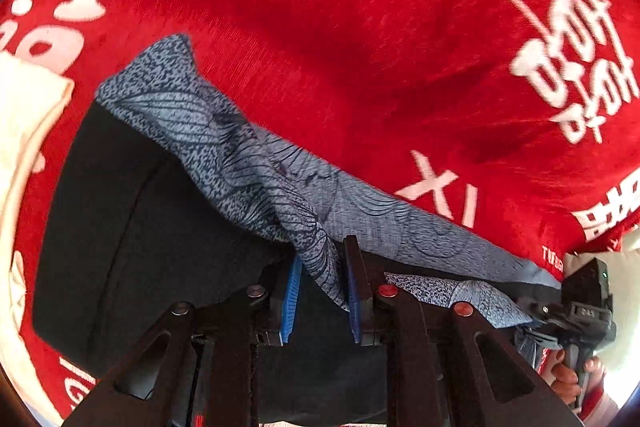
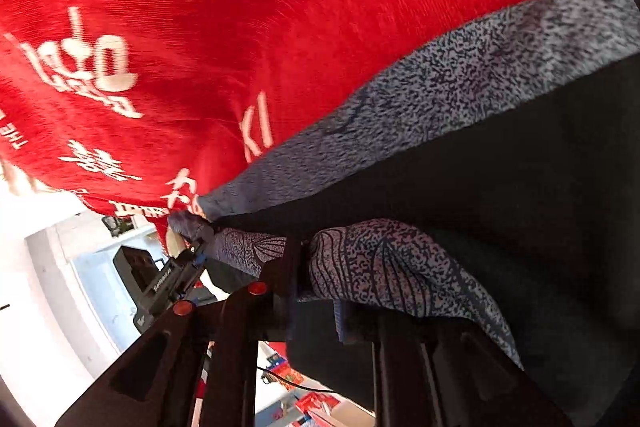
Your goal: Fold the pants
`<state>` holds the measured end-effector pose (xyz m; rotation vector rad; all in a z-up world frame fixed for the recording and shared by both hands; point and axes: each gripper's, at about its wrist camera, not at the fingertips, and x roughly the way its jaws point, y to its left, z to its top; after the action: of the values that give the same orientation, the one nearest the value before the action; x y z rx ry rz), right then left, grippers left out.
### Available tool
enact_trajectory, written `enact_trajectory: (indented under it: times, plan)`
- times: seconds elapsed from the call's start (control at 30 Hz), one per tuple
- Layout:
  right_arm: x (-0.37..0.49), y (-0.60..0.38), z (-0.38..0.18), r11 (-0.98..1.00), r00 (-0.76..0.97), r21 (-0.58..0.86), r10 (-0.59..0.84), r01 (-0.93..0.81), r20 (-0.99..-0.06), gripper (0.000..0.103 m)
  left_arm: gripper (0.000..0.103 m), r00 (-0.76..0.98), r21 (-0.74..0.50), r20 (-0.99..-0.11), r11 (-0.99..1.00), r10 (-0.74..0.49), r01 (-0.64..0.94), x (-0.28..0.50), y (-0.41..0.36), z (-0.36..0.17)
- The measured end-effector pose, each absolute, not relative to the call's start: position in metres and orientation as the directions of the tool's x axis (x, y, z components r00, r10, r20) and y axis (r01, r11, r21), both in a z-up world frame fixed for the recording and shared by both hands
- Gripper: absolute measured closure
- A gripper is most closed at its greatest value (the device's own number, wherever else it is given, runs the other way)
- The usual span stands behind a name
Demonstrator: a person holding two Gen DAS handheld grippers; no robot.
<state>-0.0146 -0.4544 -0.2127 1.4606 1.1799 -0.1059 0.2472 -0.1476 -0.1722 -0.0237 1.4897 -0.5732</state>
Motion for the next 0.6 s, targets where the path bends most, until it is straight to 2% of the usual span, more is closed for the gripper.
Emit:
enact_trajectory:
  times: [0.07,0.1,0.13,0.17,0.2,0.33,0.4,0.5,0.57,0.6]
  plan:
    - [-0.011,-0.451,-0.204,0.225,0.488,0.704,0.581,0.674,-0.652,0.071,0.078,-0.013,-0.341,-0.933,0.871,-0.36,0.354,0.245,-0.146,-0.164]
    - [-0.009,-0.448,-0.194,0.26,0.484,0.705,0.57,0.66,-0.664,0.049,0.063,0.011,-0.311,-0.941,0.875,-0.339,0.371,0.242,-0.144,-0.156]
    - [-0.007,-0.443,-0.179,0.327,0.473,0.691,0.54,0.644,-0.696,0.027,0.041,0.05,-0.264,-0.951,0.883,-0.306,0.387,0.24,-0.142,-0.148]
    - [-0.005,-0.439,-0.166,0.385,0.47,0.675,0.504,0.629,-0.725,0.026,0.035,0.091,-0.225,-0.955,0.888,-0.283,0.401,0.237,-0.14,-0.138]
    - [-0.003,-0.435,-0.153,0.439,0.466,0.659,0.474,0.611,-0.747,0.026,0.034,0.115,-0.204,-0.955,0.884,-0.275,0.42,0.234,-0.138,-0.13]
    - [0.018,-0.407,-0.114,0.697,0.376,0.51,0.355,0.504,-0.856,0.03,0.034,0.102,-0.156,-0.968,0.865,-0.231,0.477,0.225,-0.138,-0.125]
    - [0.04,-0.385,-0.104,0.852,0.314,0.367,0.256,0.374,-0.914,0.03,0.034,0.097,-0.106,-0.978,0.844,-0.183,0.526,0.219,-0.147,-0.136]
    - [0.07,-0.355,-0.113,0.975,0.238,0.173,0.136,0.142,-0.962,0.03,0.034,0.079,-0.088,-0.985,0.832,-0.156,0.548,0.215,-0.157,-0.154]
    - [0.084,-0.344,-0.136,0.99,0.172,0.139,0.13,0.04,-0.977,0.03,0.034,0.072,-0.09,-0.986,0.833,-0.154,0.546,0.213,-0.161,-0.161]
    - [0.089,-0.342,-0.149,0.99,0.14,0.137,0.134,0.017,-0.981,0.035,0.034,0.07,-0.092,-0.986,0.835,-0.154,0.542,0.212,-0.162,-0.164]
